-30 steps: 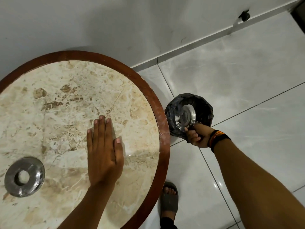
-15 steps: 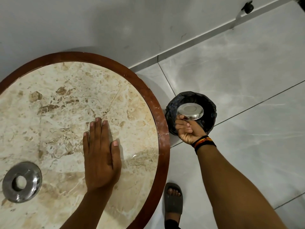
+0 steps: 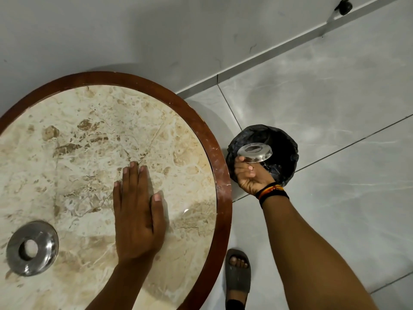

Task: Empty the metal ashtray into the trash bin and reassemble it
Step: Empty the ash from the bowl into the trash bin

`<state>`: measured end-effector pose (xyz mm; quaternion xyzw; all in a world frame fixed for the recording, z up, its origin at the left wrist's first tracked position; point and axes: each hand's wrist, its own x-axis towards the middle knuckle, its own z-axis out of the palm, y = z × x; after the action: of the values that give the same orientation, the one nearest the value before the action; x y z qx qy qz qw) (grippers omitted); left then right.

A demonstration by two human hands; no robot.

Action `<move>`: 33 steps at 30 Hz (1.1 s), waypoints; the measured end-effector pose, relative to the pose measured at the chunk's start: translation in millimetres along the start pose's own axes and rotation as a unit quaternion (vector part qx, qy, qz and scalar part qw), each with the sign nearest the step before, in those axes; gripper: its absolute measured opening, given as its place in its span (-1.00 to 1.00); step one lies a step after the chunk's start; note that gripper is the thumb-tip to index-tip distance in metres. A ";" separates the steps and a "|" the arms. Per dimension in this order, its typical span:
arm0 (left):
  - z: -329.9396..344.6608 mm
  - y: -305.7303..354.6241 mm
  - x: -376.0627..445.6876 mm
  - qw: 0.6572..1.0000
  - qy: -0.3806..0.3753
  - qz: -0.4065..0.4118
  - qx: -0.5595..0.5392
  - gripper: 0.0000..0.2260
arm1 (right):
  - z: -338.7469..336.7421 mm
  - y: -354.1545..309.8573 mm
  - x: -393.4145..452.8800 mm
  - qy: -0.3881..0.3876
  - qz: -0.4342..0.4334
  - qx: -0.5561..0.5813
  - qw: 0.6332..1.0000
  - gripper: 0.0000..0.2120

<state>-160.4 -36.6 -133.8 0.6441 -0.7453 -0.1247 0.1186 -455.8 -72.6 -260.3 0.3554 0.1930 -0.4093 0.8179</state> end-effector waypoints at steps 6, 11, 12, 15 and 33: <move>1.3 -0.2 0.2 1.000 0.014 0.007 0.001 -0.43 | -2.3 7.9 4.3 0.033 -0.056 -0.035 0.997 -0.80; 1.0 -0.1 -0.1 1.000 0.020 0.009 -0.001 -0.43 | -11.8 5.1 4.8 0.061 -0.076 -0.060 0.993 -0.64; 1.2 0.2 -0.2 1.000 0.022 0.010 -0.002 -0.43 | -11.8 4.7 5.0 0.072 -0.077 -0.075 0.992 -0.61; 1.8 -1.1 -0.1 1.000 0.025 0.016 0.004 -0.44 | -10.3 4.7 2.8 0.103 -0.085 -0.088 0.987 -0.59; -5.2 2.7 -2.2 1.000 -0.003 -0.007 0.014 -0.44 | 68.5 13.4 -63.2 0.476 -0.468 -0.704 0.241 -0.69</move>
<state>-160.8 -34.2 -128.0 0.6503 -0.7430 -0.1173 0.1063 -480.7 -84.0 -170.2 -0.3860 0.8907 -0.1758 0.1637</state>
